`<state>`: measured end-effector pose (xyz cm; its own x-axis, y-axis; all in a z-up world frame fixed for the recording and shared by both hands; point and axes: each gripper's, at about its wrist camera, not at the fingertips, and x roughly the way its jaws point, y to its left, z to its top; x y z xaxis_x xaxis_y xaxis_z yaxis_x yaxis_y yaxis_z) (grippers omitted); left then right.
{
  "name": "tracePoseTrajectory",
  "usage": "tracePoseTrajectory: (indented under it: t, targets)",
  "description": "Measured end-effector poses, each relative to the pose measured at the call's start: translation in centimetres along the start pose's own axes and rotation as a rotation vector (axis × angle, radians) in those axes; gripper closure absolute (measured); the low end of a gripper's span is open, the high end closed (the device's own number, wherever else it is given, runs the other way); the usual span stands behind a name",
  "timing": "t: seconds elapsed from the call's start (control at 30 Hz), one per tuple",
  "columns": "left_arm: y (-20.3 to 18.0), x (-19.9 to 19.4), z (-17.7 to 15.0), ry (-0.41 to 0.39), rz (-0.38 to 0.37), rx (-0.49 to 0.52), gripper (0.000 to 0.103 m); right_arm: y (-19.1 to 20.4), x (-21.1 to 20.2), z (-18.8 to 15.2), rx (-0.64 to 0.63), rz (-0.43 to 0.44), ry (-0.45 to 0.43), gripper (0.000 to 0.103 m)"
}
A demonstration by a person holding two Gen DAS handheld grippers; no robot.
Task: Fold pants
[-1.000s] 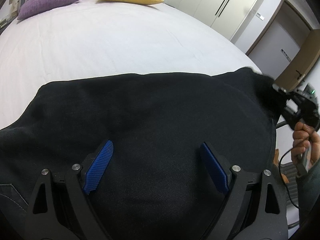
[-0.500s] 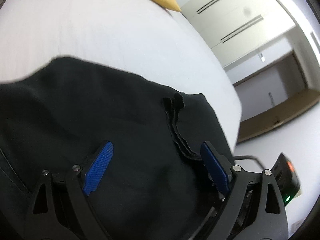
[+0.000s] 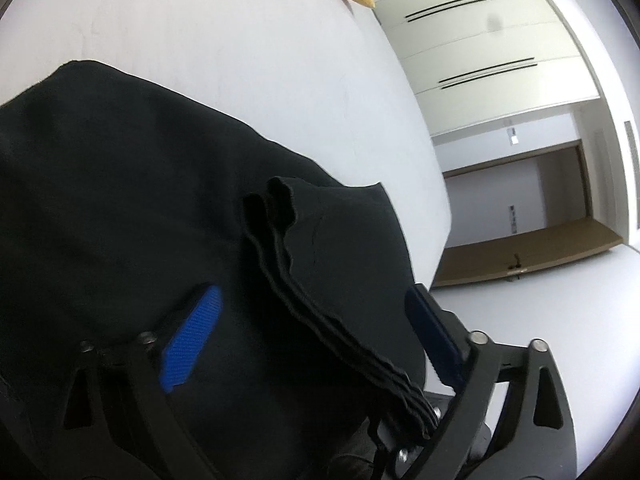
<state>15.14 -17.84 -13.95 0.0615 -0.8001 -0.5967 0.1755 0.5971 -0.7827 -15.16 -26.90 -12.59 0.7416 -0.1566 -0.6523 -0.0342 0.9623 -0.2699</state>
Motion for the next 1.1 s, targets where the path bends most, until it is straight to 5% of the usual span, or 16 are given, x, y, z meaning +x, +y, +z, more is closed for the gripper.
tracePoseTrajectory:
  t: [0.03, 0.1, 0.23, 0.73, 1.1]
  targets:
    - [0.2, 0.0, 0.2, 0.023, 0.004, 0.005, 0.052, 0.5, -0.2, 0.2, -0.017, 0.004, -0.003, 0.090]
    - [0.7, 0.0, 0.6, 0.056, 0.016, 0.007, 0.076, 1.5, -0.4, 0.6, -0.049, 0.015, -0.014, 0.090]
    - [1.4, -2.8, 1.1, 0.038, 0.050, 0.066, 0.087, 3.4, -0.5, 1.5, -0.092, 0.046, -0.024, 0.090]
    - [5.9, -10.0, 1.3, 0.020, 0.226, 0.158, 0.092, 12.1, 0.5, 3.4, -0.239, 0.200, 0.031, 0.090]
    - [7.8, -11.2, -0.6, -0.003, 0.309, 0.214, 0.090, 13.2, 1.4, 2.6, -0.287, 0.246, 0.092, 0.088]
